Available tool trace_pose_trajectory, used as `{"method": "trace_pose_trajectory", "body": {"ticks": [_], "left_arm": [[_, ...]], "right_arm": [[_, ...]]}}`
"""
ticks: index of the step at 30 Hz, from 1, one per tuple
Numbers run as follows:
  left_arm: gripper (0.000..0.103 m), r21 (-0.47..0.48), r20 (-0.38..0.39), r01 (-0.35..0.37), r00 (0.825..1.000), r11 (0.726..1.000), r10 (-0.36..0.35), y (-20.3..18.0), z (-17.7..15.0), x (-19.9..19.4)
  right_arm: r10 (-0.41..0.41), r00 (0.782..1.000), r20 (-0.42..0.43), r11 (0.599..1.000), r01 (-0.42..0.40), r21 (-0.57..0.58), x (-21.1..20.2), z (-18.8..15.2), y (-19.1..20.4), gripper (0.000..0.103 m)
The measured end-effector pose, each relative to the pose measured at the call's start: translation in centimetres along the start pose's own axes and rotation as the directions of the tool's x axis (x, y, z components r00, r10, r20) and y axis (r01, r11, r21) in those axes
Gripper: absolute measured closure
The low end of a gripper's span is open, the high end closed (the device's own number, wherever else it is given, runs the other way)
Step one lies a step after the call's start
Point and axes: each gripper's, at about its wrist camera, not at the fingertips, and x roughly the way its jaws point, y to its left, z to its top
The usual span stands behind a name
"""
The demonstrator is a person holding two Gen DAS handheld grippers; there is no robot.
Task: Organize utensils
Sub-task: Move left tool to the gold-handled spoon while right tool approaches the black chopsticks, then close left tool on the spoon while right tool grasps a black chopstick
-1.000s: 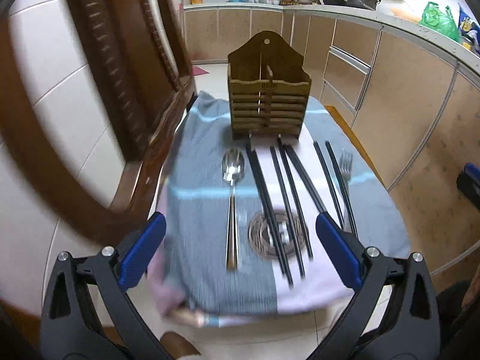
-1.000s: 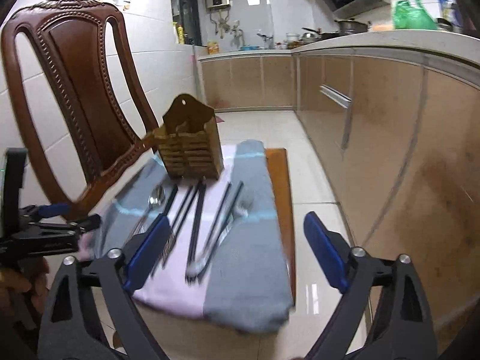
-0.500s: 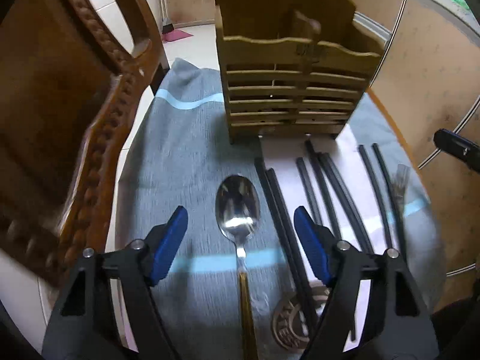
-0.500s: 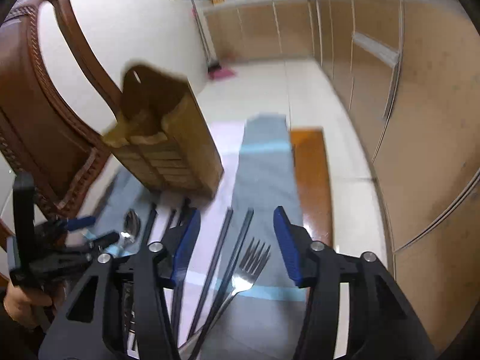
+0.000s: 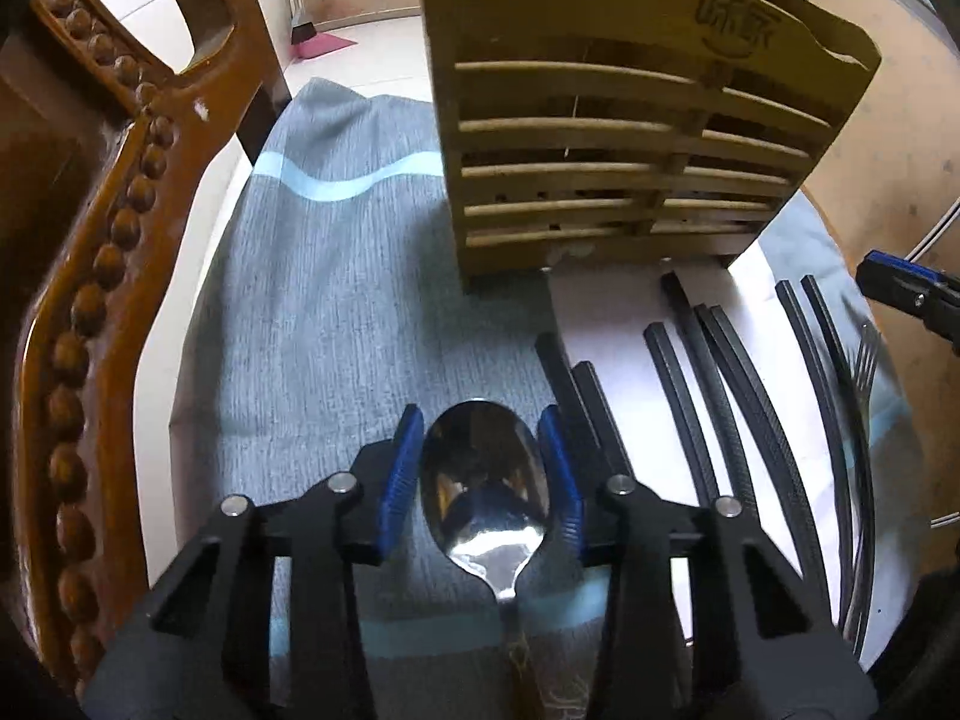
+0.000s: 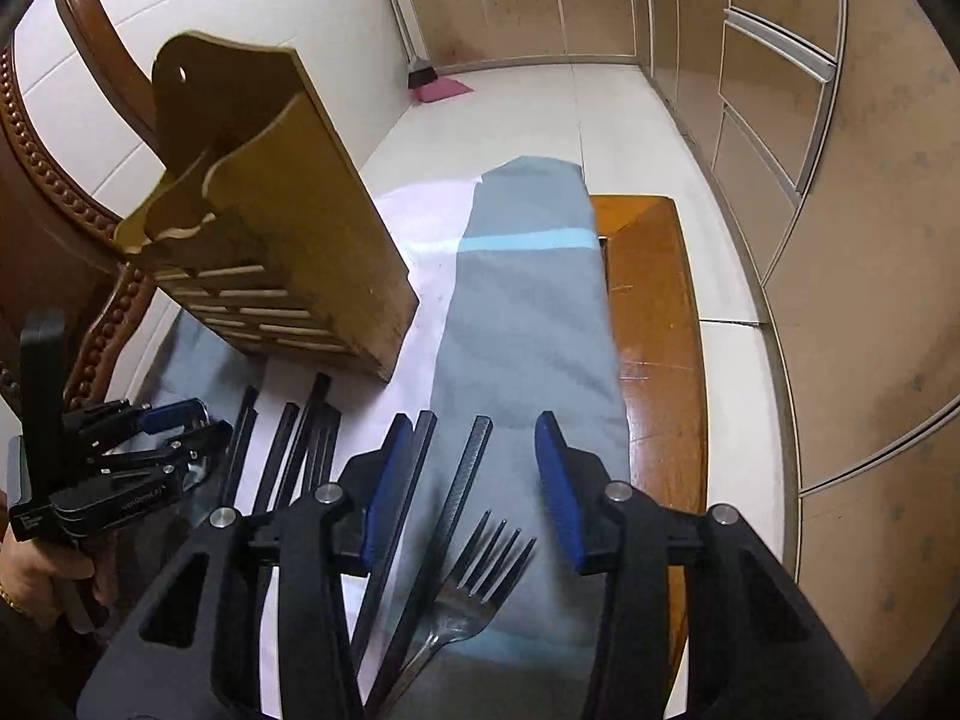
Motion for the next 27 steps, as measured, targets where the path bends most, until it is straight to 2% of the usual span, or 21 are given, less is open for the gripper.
{"method": "trace_pose_trajectory", "body": {"ticks": [6,7,11,15,18,21,24,27], "left_arm": [[0.065,-0.017,0.019,-0.011,1.000,1.000,0.012,0.1,-0.4,-1.1],[0.065,-0.019,0.031,-0.010,0.999,1.000,0.010,1.0,0.1,-1.2],[0.065,-0.033,0.118,-0.019,0.993,0.999,0.023,1.1,0.0,-4.3],[0.065,-0.040,0.218,-0.031,0.975,0.999,0.039,0.6,-0.3,-8.1],[0.065,-0.055,0.310,-0.030,0.950,0.998,0.046,0.5,-1.0,-11.5],[0.065,-0.048,0.411,-0.040,0.910,0.998,0.056,-0.2,-1.4,-14.5],[0.065,-0.047,0.468,-0.049,0.881,0.998,0.065,-0.5,-0.9,-16.0],[0.065,-0.048,0.518,-0.056,0.852,0.997,0.073,-0.9,-0.9,-17.7]], "right_arm": [[-0.002,1.000,-0.031,1.000,0.001,-0.015,1.0,-0.2,-0.1,0.059],[-0.003,1.000,-0.030,1.000,0.003,-0.010,1.1,0.0,-0.3,0.059],[-0.004,1.000,-0.024,1.000,0.004,0.003,1.2,0.4,-0.7,0.059],[-0.018,0.999,-0.032,1.000,0.018,-0.003,1.7,0.6,-0.8,0.059],[-0.026,0.999,-0.045,0.999,0.026,-0.021,2.0,0.4,-0.3,0.061],[-0.050,0.997,-0.056,0.998,0.047,-0.045,2.5,0.3,0.4,0.065],[-0.067,0.996,-0.053,0.996,0.064,-0.066,2.8,0.4,0.9,0.070],[-0.100,0.995,-0.008,0.992,0.099,-0.078,2.1,0.7,1.5,0.074]]}}
